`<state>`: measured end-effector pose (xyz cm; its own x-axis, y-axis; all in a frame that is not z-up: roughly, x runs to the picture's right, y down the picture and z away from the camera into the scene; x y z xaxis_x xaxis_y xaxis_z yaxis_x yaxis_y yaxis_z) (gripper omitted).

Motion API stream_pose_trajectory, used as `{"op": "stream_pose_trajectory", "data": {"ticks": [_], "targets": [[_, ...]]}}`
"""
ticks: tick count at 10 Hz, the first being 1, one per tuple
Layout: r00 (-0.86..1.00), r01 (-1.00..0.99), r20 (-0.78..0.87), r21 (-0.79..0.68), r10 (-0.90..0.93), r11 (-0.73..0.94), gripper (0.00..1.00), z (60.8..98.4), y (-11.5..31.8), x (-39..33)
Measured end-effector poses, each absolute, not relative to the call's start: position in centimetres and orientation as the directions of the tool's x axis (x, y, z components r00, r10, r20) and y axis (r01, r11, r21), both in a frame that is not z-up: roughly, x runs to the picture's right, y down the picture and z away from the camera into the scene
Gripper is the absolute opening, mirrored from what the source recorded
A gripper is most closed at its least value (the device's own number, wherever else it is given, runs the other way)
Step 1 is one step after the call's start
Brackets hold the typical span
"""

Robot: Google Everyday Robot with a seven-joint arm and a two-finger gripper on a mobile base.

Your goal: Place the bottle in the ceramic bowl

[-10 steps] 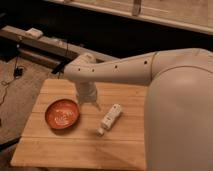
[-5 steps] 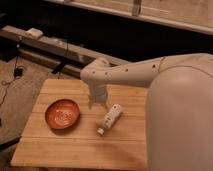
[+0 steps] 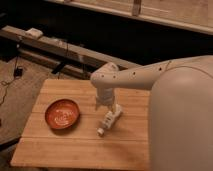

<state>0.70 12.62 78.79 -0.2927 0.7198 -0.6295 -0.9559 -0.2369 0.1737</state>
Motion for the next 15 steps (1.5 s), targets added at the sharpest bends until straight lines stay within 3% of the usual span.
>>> {"op": "stream_pose_trajectory", "data": {"ticks": [11,15], "targets": [[-0.326,-0.945,-0.662,0.208,0.675,-0.252,0.65,84.8,16.3,3.0],[-0.317,-0.947,-0.652,0.188,0.689,-0.259,0.34,84.7,17.0,2.9]]}}
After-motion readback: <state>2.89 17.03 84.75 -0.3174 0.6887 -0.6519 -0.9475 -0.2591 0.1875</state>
